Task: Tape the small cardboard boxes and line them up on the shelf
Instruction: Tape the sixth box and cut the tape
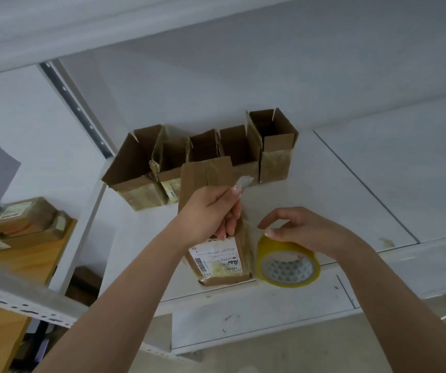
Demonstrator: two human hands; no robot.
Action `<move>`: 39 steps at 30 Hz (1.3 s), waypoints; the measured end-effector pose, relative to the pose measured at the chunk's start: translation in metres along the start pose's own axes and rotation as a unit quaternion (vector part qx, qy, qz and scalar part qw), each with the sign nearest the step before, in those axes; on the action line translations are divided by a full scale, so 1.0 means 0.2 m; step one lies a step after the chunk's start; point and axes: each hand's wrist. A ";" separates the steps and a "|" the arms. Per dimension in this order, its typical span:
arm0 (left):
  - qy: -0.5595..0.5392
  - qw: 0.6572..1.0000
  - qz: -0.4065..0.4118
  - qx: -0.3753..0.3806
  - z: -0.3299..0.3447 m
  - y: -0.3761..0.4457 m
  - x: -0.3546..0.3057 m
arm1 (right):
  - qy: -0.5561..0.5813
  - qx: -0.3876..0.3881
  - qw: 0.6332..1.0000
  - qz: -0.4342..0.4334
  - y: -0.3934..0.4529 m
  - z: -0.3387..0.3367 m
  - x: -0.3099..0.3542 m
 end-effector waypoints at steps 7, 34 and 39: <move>0.096 0.987 -0.040 0.119 -0.03 0.03 -0.07 | -0.021 -0.033 0.999 0.002 -0.01 0.01 -0.07; 0.270 0.937 -0.168 0.142 -0.02 0.08 -0.26 | -0.018 -0.120 0.993 -0.008 -0.10 0.04 -0.07; 0.399 0.913 -0.080 0.026 0.06 0.06 -0.14 | 0.016 -0.103 0.994 0.019 -0.06 0.08 -0.11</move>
Point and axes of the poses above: each hand's wrist, its own y-axis towards the middle knuckle, its own z-axis out of the palm, x = y × z
